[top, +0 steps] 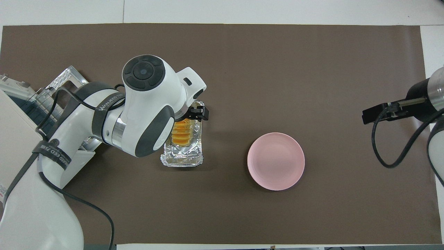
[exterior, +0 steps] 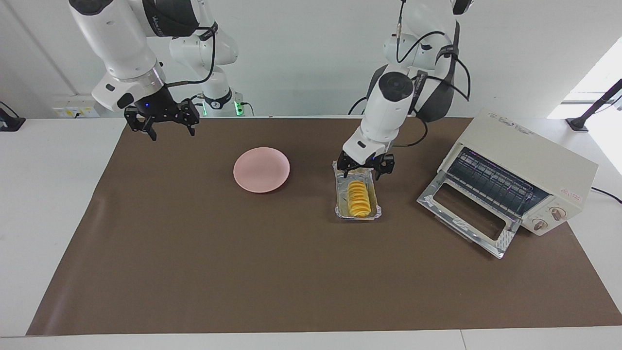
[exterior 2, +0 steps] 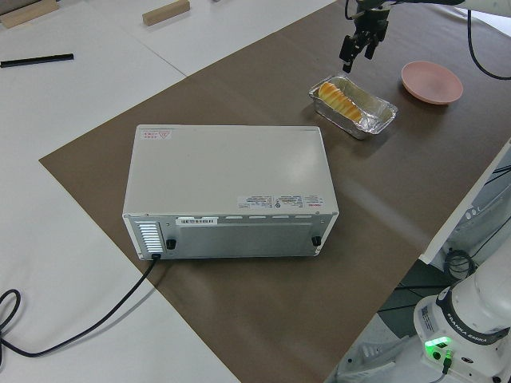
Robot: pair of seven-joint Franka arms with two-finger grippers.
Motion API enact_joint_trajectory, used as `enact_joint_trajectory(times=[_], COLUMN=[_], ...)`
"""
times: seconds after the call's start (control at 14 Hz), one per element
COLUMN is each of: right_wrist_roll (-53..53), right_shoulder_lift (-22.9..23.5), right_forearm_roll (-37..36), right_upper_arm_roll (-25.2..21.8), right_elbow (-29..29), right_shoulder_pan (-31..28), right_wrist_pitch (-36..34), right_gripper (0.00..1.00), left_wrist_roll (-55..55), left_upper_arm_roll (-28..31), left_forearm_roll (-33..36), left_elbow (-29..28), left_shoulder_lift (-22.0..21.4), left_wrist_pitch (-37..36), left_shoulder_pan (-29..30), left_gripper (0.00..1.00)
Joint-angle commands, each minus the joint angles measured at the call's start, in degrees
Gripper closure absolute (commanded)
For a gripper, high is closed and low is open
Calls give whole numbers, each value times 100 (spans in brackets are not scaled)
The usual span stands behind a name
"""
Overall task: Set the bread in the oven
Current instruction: 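Reach the left gripper over and grasp the foil tray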
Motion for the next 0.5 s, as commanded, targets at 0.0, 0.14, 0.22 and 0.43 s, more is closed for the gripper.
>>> enact_joint_trajectory(times=[0.0, 0.14, 0.22, 0.43], right_wrist_roll=[71, 80, 71, 45], right_shoulder_lift=[-152, -152, -152, -143], right_forearm_roll=[-30, -21, -30, -30], right_upper_arm_roll=[58, 58, 58, 58], right_elbow=[-220, -211, -202, -185], right_shoulder_pan=[-182, -191, -191, -182], right_wrist_pitch=[44, 44, 36, 27], right_gripper=[0, 0, 0, 0], left_wrist_roll=[-309, -880, -934, -961], left_upper_arm_roll=[75, 102, 102, 101], left_forearm_roll=[154, 364, 374, 374], left_elbow=[-122, -121, -113, -340], left_shoulder_lift=[178, 478, 479, 462], left_wrist_pitch=[183, 333, 299, 386], left_shoulder_pan=[-388, -645, -672, -707], left_gripper=[0, 5, 6, 19])
